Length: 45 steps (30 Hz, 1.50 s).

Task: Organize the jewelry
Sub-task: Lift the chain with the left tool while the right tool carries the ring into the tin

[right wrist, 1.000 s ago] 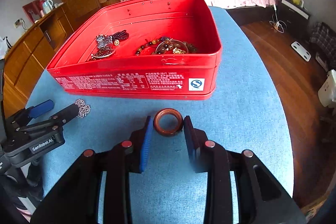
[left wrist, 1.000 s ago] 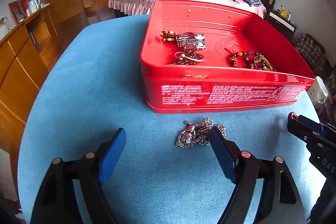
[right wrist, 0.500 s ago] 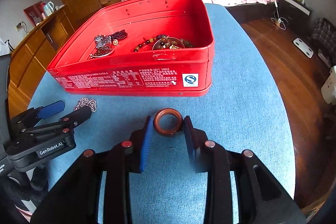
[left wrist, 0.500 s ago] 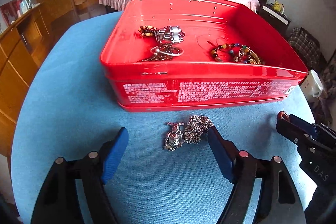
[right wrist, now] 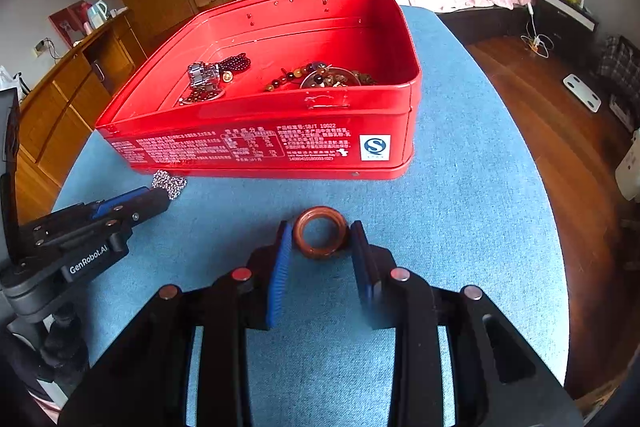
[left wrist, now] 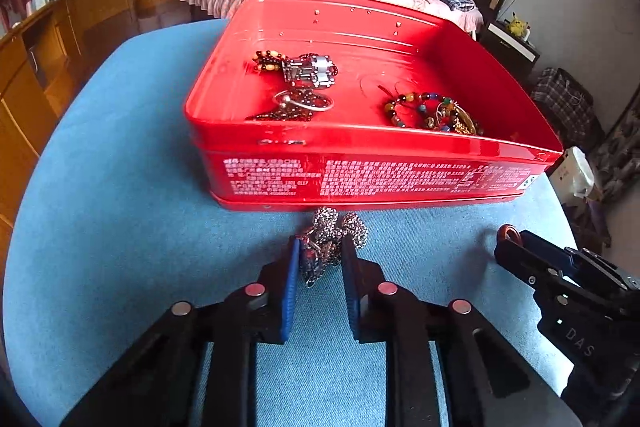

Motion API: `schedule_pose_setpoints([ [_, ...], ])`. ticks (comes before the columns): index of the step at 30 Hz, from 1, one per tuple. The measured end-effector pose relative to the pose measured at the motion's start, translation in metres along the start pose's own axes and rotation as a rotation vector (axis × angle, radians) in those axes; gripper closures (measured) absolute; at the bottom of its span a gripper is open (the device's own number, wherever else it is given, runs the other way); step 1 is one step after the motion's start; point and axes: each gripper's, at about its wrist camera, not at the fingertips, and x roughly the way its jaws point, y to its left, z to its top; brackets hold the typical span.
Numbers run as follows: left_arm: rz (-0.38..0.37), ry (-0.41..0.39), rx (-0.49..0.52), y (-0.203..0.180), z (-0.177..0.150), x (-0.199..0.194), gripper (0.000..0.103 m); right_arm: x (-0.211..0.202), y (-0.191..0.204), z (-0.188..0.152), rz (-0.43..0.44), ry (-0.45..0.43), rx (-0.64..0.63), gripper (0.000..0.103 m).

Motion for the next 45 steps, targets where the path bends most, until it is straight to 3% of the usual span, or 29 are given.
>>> schedule_pose_setpoints([
  [22,0.073,-0.056,0.011,0.015,-0.019,-0.038,0.082,-0.022,0.016,-0.014,0.001,-0.002,-0.027,0.074],
  [45,0.063,-0.098,0.046,-0.001,-0.036,-0.068,0.082,-0.059,0.031,-0.029,0.009,-0.054,-0.051,0.074],
])
